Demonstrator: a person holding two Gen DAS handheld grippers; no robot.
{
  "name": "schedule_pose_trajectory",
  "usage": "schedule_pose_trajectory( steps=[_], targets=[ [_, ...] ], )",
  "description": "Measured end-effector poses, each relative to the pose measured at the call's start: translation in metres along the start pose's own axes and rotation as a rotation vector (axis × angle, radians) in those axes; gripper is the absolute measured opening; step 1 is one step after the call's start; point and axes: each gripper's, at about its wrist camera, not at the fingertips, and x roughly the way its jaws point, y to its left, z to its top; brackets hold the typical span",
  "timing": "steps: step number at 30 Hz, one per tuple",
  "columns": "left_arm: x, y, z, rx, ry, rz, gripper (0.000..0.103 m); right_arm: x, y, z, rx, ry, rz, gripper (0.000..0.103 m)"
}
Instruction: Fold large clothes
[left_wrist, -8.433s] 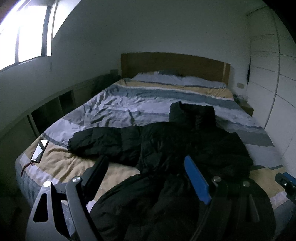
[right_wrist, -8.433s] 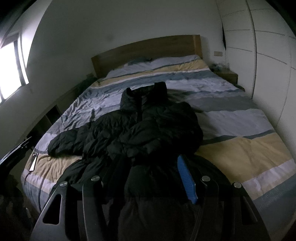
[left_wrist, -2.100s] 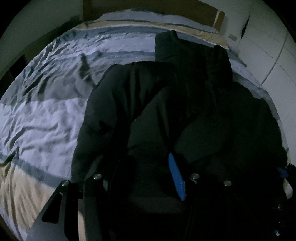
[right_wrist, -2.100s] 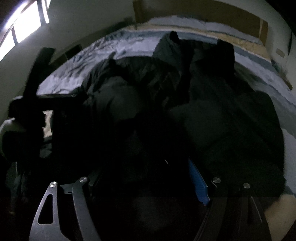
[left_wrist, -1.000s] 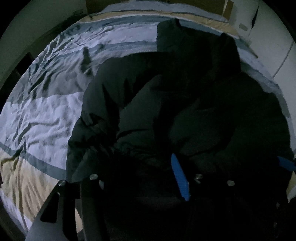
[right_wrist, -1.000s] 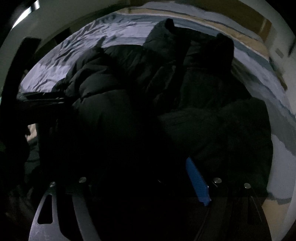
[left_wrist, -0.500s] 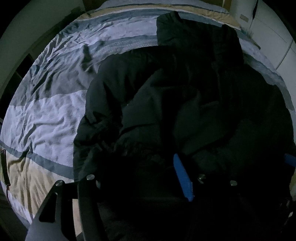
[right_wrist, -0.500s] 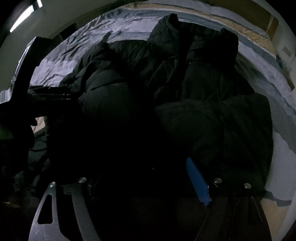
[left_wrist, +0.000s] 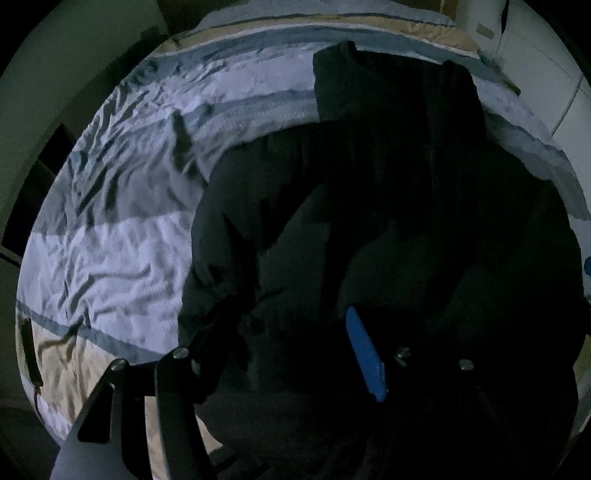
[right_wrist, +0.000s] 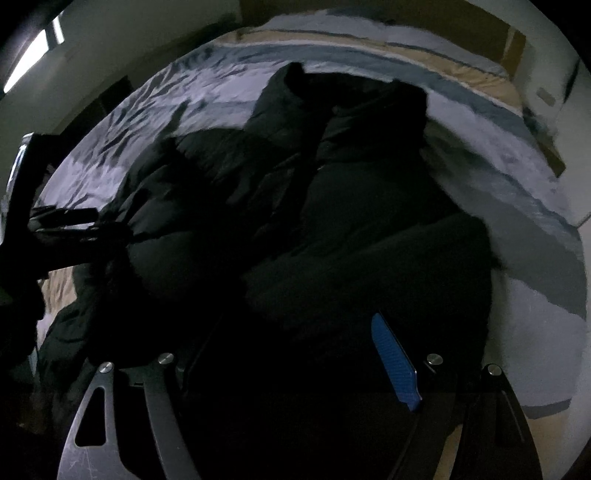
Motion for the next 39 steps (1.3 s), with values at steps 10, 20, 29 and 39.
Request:
schedule_pose_trajectory(
  steps=[10, 20, 29, 39],
  targets=[
    [-0.023, 0.014, 0.074, 0.049, -0.147, 0.063, 0.06, -0.02, -0.06, 0.054, 0.057, -0.125, -0.108, 0.079],
    [-0.016, 0.026, 0.151, 0.078, -0.213, 0.039, 0.06, -0.016, -0.108, 0.112, 0.155, -0.212, -0.11, 0.082],
    [0.048, 0.056, 0.238, -0.1, -0.144, -0.257, 0.06, 0.027, -0.153, 0.179, 0.222, -0.253, -0.029, 0.086],
    [0.125, 0.044, 0.29, -0.23, -0.1, -0.476, 0.06, 0.101, -0.198, 0.23, 0.365, -0.234, 0.106, 0.089]
  ],
)
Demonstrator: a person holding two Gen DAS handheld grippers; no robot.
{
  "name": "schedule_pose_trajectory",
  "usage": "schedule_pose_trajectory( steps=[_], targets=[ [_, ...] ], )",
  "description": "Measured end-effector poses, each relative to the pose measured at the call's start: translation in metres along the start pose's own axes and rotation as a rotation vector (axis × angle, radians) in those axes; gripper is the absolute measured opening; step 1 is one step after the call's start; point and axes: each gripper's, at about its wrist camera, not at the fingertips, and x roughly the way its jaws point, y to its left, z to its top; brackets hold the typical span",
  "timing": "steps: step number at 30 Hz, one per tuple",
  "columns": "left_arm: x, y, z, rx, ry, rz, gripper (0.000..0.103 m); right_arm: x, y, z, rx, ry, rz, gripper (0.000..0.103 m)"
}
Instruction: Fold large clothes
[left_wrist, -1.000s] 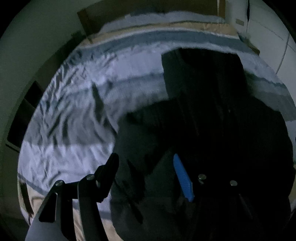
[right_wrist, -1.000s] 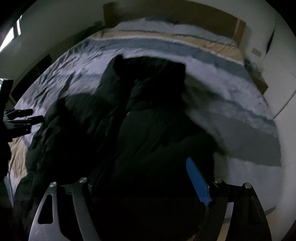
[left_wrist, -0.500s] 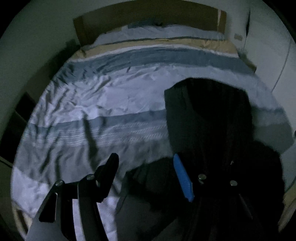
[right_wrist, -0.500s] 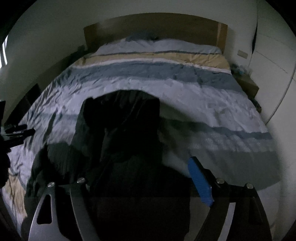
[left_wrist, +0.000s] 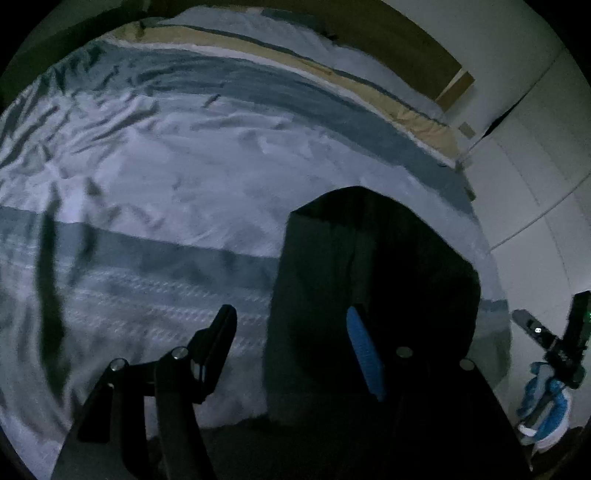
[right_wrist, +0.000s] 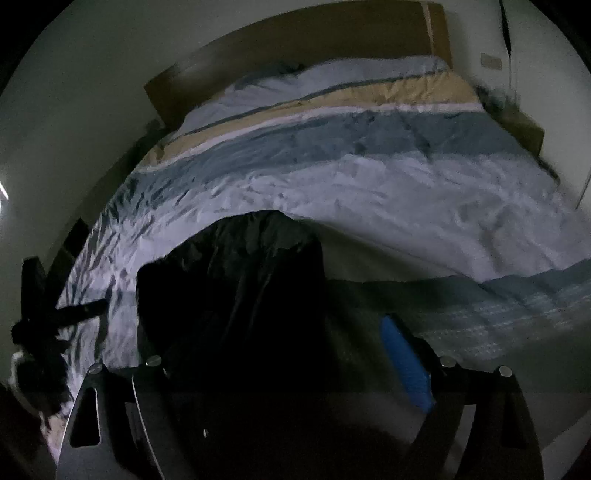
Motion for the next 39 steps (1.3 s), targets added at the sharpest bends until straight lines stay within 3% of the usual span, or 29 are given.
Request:
schedule_pose_trajectory(
  steps=[4, 20, 22, 24, 26, 27, 28, 31, 39],
  targets=[
    [0.024, 0.005, 0.012, -0.056, 0.003, -0.05, 0.06, 0.027, -0.009, 0.011, 0.052, 0.009, 0.043, 0.09],
    [0.108, 0.025, 0.036, -0.219, 0.052, -0.09, 0.06, 0.114, -0.017, 0.04, 0.139, 0.07, 0.076, 0.092],
    [0.115, 0.024, 0.034, -0.23, 0.066, -0.086, 0.06, 0.122, -0.016, 0.041, 0.156, 0.093, 0.084, 0.084],
    [0.119, 0.023, 0.031, -0.241, 0.069, -0.112, 0.06, 0.128, -0.014, 0.04, 0.166, 0.122, 0.096, 0.055],
    [0.119, 0.019, 0.029, -0.239, 0.066, -0.118, 0.058, 0.13, -0.008, 0.039, 0.149, 0.156, 0.107, 0.037],
    [0.118, 0.018, 0.028, -0.237, 0.062, -0.12, 0.047, 0.129, -0.003, 0.039, 0.12, 0.171, 0.094, 0.021],
    [0.117, 0.016, 0.028, -0.235, 0.064, -0.123, 0.028, 0.126, 0.0, 0.039, 0.104, 0.181, 0.082, 0.015],
    [0.102, 0.01, 0.025, -0.225, 0.05, -0.111, 0.015, 0.103, 0.003, 0.039, 0.104, 0.18, 0.087, 0.012],
    [0.012, -0.004, -0.008, -0.178, 0.007, -0.135, 0.012, 0.008, 0.031, 0.018, 0.013, 0.183, 0.092, 0.01]
  ],
)
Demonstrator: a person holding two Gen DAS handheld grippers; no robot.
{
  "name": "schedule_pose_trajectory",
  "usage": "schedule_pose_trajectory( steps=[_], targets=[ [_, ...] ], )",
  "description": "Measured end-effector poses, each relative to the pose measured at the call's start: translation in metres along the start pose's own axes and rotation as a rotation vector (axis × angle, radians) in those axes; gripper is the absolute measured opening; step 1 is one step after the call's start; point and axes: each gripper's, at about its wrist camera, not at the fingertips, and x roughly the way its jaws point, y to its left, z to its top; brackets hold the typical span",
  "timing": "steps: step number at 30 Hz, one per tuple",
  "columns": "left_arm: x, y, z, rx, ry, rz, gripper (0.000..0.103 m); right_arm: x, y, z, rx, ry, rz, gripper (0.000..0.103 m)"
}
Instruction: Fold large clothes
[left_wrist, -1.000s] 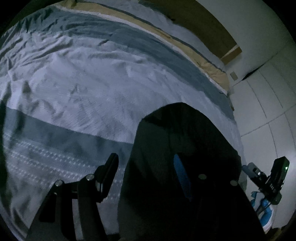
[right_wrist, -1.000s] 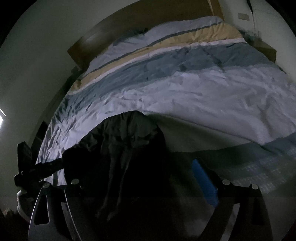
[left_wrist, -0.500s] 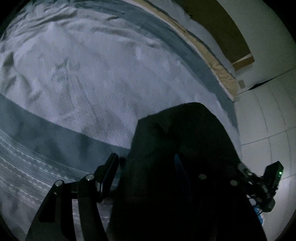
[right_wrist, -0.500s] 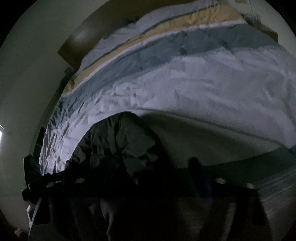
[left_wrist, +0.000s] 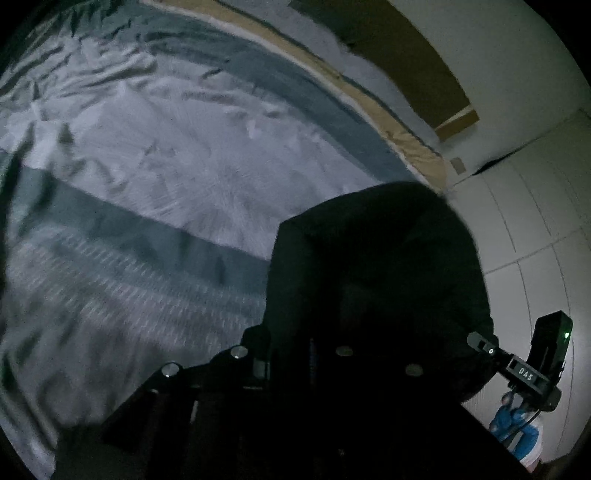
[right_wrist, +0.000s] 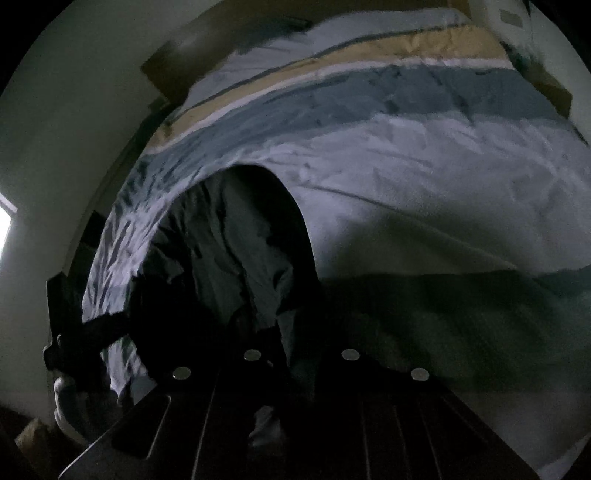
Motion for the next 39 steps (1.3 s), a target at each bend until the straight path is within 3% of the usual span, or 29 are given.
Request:
schedule_pose_trajectory(
  steps=[6, 10, 15, 20, 30, 39],
  targets=[
    [-0.079, -0.006, -0.058, 0.054, -0.006, -0.01, 0.011, -0.071, 0.031, -0.063, -0.061, -0.044, 0.032, 0.01],
    [-0.111, 0.004, -0.104, 0.073, 0.008, 0.003, 0.011, -0.092, 0.036, -0.114, -0.074, -0.067, 0.039, 0.01],
    [-0.124, 0.031, -0.164, 0.061, 0.05, 0.038, 0.008, -0.089, 0.019, -0.18, -0.018, -0.058, 0.031, 0.01],
    [-0.119, 0.063, -0.205, 0.03, 0.07, 0.102, 0.004, -0.073, 0.006, -0.219, 0.002, -0.048, -0.02, 0.01],
    [-0.123, 0.076, -0.224, 0.037, 0.076, 0.132, 0.004, -0.052, 0.0, -0.254, -0.041, -0.025, -0.086, 0.01],
    [-0.143, 0.075, -0.219, 0.032, 0.046, 0.161, 0.004, -0.072, 0.012, -0.257, -0.069, -0.065, -0.049, 0.01]
  ],
)
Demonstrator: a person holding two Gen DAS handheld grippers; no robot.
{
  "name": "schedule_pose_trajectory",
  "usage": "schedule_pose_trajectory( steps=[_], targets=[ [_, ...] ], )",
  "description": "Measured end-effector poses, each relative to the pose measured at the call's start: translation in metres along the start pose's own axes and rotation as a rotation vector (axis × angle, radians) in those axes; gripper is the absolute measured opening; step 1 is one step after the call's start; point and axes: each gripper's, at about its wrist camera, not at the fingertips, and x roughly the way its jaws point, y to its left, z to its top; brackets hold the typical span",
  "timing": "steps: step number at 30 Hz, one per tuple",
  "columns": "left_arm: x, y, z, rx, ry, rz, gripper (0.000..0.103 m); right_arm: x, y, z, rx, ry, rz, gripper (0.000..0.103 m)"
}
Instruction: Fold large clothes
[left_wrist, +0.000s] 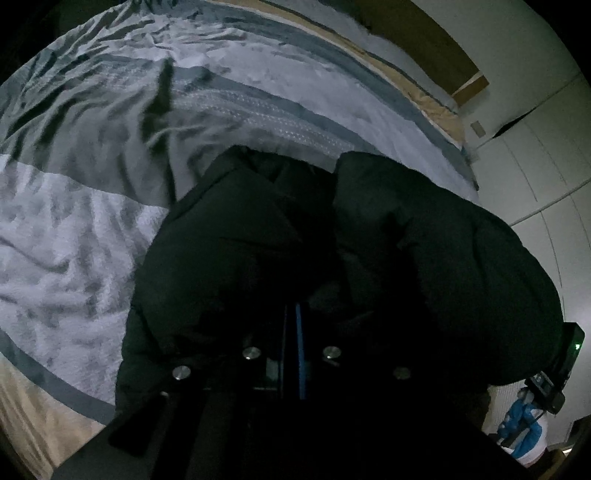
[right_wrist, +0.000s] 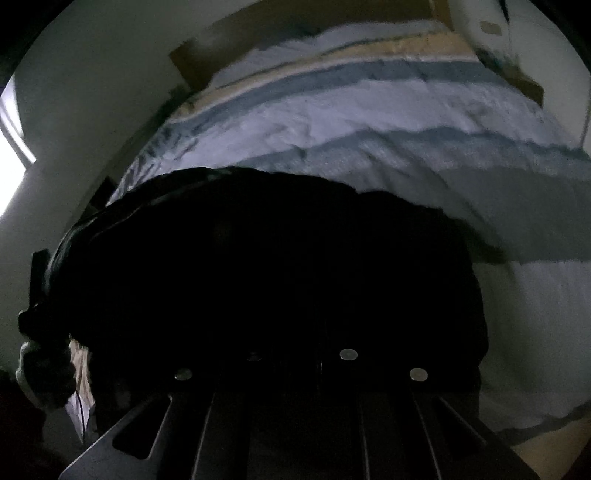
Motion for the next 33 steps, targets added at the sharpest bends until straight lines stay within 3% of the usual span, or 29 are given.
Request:
schedule_pose_trajectory(
  steps=[13, 18, 25, 33],
  targets=[
    [-0.022, -0.009, 0.015, 0.003, -0.034, -0.007, 0.006, 0.01, -0.008, -0.005, -0.003, 0.045, -0.072, 0.014],
    [-0.027, -0.012, 0.022, 0.003, -0.031, -0.003, 0.006, -0.005, -0.008, -0.004, 0.002, 0.035, -0.075, 0.043],
    [-0.033, -0.013, 0.031, 0.007, -0.031, -0.008, 0.006, -0.037, -0.017, 0.003, 0.027, 0.036, -0.072, 0.048],
    [-0.024, -0.048, 0.072, 0.075, -0.053, -0.044, 0.006, -0.049, 0.002, 0.053, -0.014, -0.044, -0.036, 0.055]
  ],
)
